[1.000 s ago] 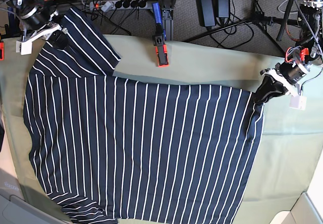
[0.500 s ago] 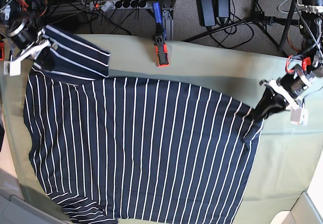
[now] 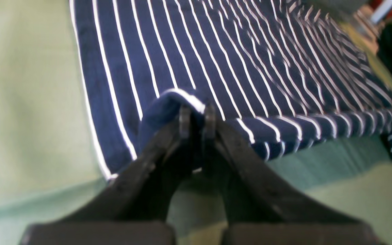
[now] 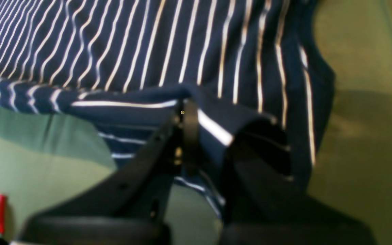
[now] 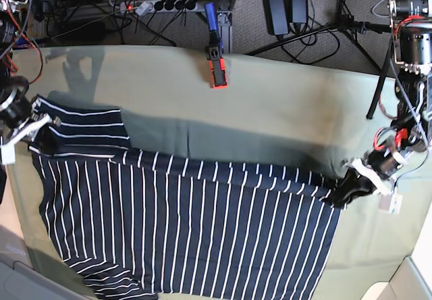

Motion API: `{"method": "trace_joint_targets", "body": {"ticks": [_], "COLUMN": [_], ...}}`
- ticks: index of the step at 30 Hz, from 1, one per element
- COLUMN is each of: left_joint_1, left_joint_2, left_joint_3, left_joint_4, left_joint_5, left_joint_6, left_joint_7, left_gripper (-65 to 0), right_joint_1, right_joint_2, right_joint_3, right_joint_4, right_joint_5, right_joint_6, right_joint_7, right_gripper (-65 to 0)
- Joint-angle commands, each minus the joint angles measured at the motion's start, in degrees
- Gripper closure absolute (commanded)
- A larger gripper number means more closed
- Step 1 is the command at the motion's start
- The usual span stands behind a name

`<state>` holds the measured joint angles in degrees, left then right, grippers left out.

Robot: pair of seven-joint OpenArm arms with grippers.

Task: Fold the T-shirt properly
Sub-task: 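Lift the shirt edge with both grippers and fold it toward the hem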

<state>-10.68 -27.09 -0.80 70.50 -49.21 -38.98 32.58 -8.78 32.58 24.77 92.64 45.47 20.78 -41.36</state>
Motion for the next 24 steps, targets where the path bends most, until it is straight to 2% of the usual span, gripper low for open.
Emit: {"method": "trace_joint_targets", "body": {"ticks": [1, 5, 9, 14, 22, 23, 24], "left_joint_1": [-2.4, -7.8, -12.8, -17.3, -21.4, -21.4, -21.3], "left_joint_2": [-0.3, 1.6, 2.9, 3.6, 4.3, 4.5, 4.7], "left_joint_3": [-0.1, 0.1, 0.1, 0.4, 0.6, 0.7, 1.0], "left_joint_4": [-0.8, -7.8, -14.8, -20.9, -25.5, -25.5, -25.5], "left_joint_5": [-0.7, -0.1, 3.7, 4.3, 5.5, 5.4, 5.4], "left_joint_6": [-1.0, -1.0, -1.0, -1.0, -1.0, -1.0, -1.0], "left_joint_7": [-1.2, -1.6, -4.7, -5.6, -6.0, -5.9, -5.8], "left_gripper": [0.0, 0.0, 0.0, 0.0, 0.0, -2.9, -9.1], "right_joint_1": [2.4, 10.1, 18.1, 27.5, 36.0, 36.0, 36.0], "right_joint_2": [1.4, 1.4, 1.4, 1.4, 0.5, 0.3, 0.0], "right_joint_3": [-0.2, -2.6, -6.0, -13.0, -23.1, -23.7, -24.0], "right_joint_4": [-0.5, -6.4, -13.9, -21.8, -31.3, -32.0, -32.5], "right_joint_5": [0.0, -2.3, -3.1, -5.7, -13.2, -13.2, -13.2], "right_joint_6": [2.2, 2.2, 2.2, 2.6, 2.6, 2.6, 2.6], "right_joint_7": [1.5, 1.6, 2.2, 2.2, 5.2, 5.7, 6.5], "right_gripper": [0.0, 0.0, 0.0, 0.0, 0.0, 0.0, 0.0]}}
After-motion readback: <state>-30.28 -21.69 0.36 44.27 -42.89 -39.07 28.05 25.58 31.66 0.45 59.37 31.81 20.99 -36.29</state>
